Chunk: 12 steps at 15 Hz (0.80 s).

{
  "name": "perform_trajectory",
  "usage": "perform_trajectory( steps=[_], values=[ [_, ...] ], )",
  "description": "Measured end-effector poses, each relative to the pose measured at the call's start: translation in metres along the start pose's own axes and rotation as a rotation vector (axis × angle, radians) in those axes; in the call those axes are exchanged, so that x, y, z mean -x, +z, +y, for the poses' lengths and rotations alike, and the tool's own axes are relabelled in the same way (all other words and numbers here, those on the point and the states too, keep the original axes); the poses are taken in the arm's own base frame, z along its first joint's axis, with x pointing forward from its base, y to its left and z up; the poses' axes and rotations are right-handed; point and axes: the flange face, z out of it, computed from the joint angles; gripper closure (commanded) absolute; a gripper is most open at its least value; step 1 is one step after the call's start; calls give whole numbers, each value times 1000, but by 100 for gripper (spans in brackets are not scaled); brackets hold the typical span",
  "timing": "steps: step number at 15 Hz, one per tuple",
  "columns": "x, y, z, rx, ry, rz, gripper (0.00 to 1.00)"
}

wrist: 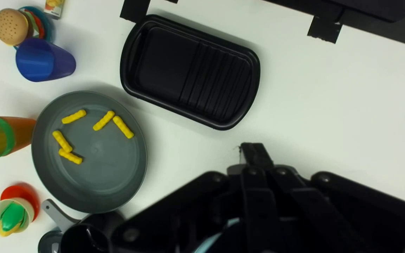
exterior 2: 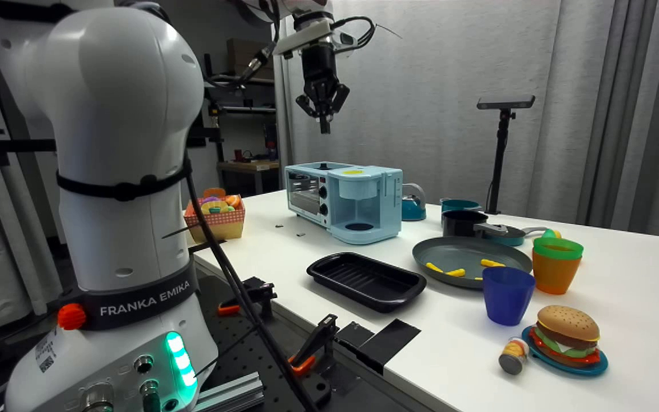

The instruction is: Open the coffee maker

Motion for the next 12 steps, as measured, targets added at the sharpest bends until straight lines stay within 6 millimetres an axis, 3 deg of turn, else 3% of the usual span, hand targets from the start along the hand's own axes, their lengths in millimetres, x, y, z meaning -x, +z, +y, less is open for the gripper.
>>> perform_trajectory(
  steps=[12],
  values=[
    [-72,2,-1,-18,15,81,100]
  ],
)
